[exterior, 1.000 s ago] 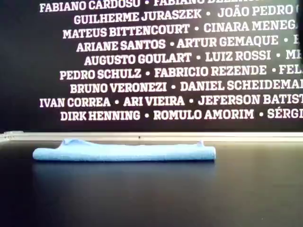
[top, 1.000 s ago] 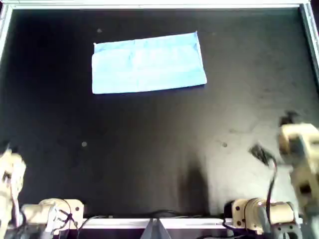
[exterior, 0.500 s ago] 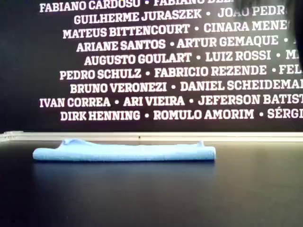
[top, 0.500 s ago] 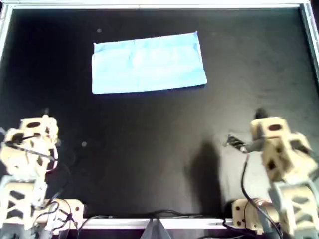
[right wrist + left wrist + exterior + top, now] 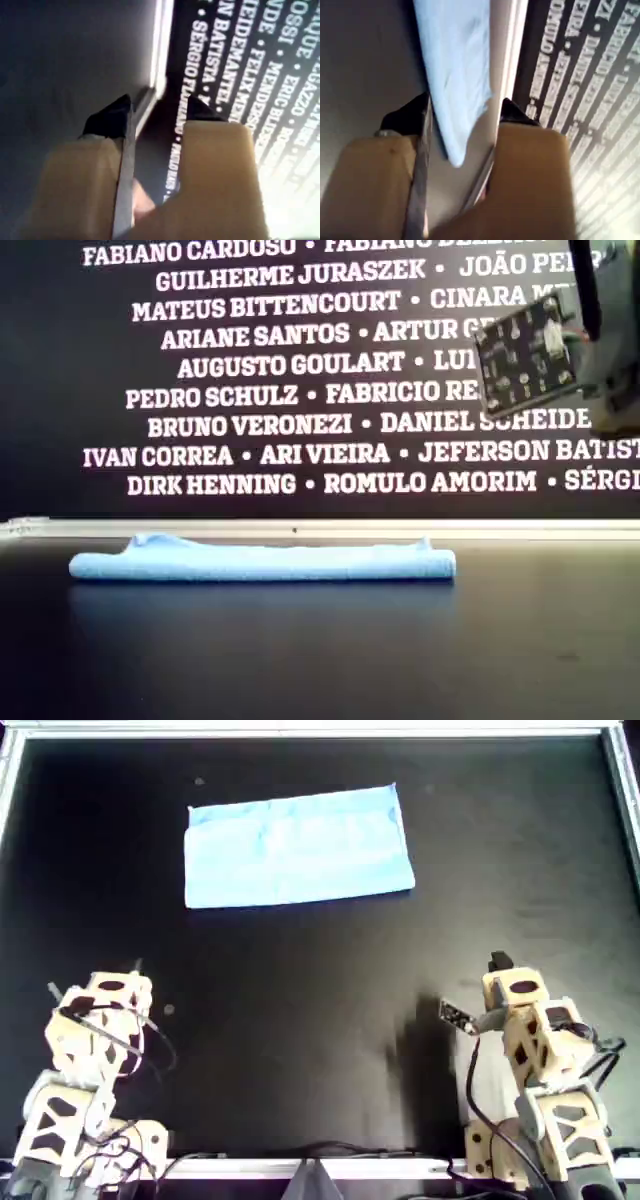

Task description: Fold a cloth

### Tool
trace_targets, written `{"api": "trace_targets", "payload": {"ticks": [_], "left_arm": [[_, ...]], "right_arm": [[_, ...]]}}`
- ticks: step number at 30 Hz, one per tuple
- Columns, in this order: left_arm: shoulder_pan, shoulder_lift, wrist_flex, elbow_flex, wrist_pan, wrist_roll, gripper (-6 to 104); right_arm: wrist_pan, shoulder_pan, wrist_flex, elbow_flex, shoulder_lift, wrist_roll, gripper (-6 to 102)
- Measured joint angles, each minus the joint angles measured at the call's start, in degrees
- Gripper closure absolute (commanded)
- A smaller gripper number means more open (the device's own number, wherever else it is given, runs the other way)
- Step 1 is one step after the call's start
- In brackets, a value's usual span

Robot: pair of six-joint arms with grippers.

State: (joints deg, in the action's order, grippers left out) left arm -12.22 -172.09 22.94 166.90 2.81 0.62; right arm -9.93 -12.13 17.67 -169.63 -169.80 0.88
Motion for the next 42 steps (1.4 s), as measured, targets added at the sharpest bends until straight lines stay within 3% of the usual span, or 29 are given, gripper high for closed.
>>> {"api": "trace_targets", "payload": {"ticks": [3, 7, 11, 15, 21, 42], "left_arm": [[-0.1, 3.1, -1.0, -0.3, 0.0, 0.0, 49], [-0.1, 14.1, -2.4, -7.4, 0.5, 0.0, 49], [-0.1, 33.0, -2.8, -19.3, 0.5, 0.4, 47], [-0.4, 51.8, -4.2, -28.6, 0.5, 0.9, 35], [-0.4, 63.3, -9.9, -31.0, 0.5, 0.5, 18], [-0.5, 85.3, -22.9, -41.9, 0.9, 0.2, 15]], "right_arm": [[0.7, 0.0, -0.4, 2.1, 5.3, 0.35, 52], [5.4, -1.4, -0.4, 12.6, 19.0, 0.44, 52], [5.2, -0.6, -0.4, 26.1, 37.6, 0.44, 46], [5.5, -1.1, -0.4, 35.5, 57.7, 0.44, 30], [5.5, -1.3, -0.4, 41.5, 74.4, 0.44, 17], [5.6, -6.4, -0.4, 67.7, 100.4, 0.26, 18]]}}
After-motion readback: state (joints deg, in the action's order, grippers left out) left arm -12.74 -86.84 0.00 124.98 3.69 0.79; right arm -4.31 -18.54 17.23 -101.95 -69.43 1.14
